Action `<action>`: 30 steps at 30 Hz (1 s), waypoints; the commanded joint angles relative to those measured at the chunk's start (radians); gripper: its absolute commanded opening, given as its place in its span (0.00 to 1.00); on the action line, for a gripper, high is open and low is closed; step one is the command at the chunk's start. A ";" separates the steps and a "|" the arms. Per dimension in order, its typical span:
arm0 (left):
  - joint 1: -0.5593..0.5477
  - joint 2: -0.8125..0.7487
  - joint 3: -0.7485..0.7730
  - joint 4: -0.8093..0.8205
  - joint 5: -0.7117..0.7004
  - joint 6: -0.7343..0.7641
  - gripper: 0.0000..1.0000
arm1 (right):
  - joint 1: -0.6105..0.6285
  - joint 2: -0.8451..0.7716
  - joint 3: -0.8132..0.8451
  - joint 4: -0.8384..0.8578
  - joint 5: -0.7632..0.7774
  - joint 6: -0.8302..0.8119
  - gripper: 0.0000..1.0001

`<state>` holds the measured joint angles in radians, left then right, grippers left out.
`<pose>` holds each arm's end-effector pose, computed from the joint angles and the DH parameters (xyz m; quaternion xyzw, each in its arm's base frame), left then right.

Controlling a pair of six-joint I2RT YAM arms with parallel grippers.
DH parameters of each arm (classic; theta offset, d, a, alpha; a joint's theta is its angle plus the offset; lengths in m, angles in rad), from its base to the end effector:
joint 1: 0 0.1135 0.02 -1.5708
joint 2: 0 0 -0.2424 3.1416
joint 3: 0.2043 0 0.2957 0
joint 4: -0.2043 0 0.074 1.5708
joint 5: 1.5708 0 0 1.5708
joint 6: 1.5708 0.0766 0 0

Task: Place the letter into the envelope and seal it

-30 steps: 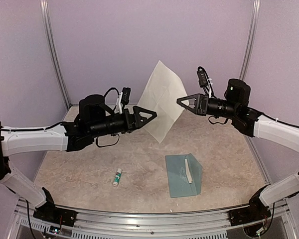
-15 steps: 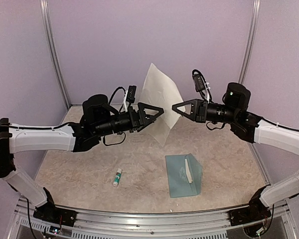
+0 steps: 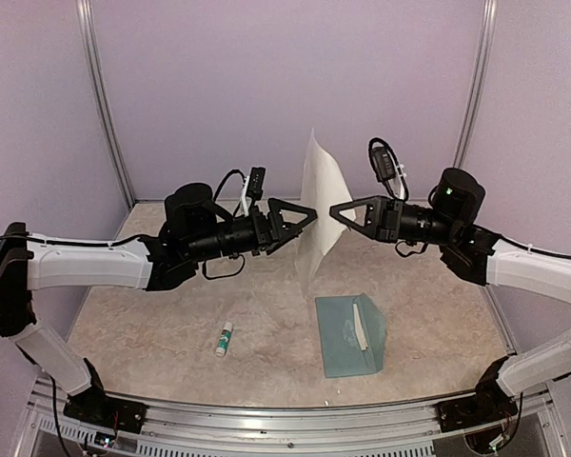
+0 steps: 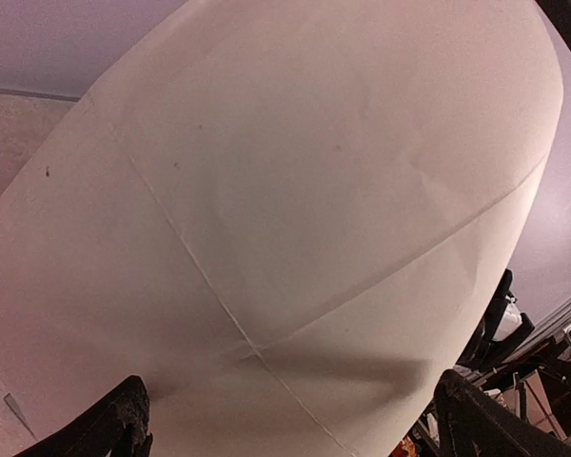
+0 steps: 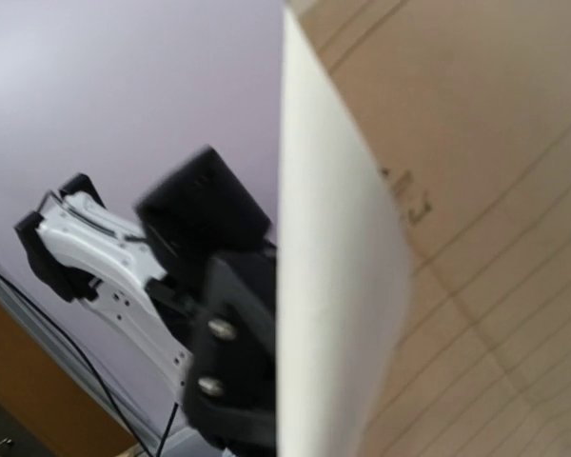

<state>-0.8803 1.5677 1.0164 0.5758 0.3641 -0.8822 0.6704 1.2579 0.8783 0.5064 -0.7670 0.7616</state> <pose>0.2610 -0.3588 0.2589 0.1289 0.6870 -0.6235 0.3502 0.2527 0.2682 0.3089 -0.2526 0.6250 0.6434 0.3628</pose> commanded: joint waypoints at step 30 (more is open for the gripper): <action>0.035 -0.031 -0.016 0.042 0.029 0.077 0.99 | 0.034 -0.158 -0.134 -0.027 0.069 -0.048 0.00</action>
<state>-0.8814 1.6390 1.0153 0.7467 0.4610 -0.9451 0.6937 1.1618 0.6659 0.6712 -0.7151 0.8536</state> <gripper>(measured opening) 0.989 0.002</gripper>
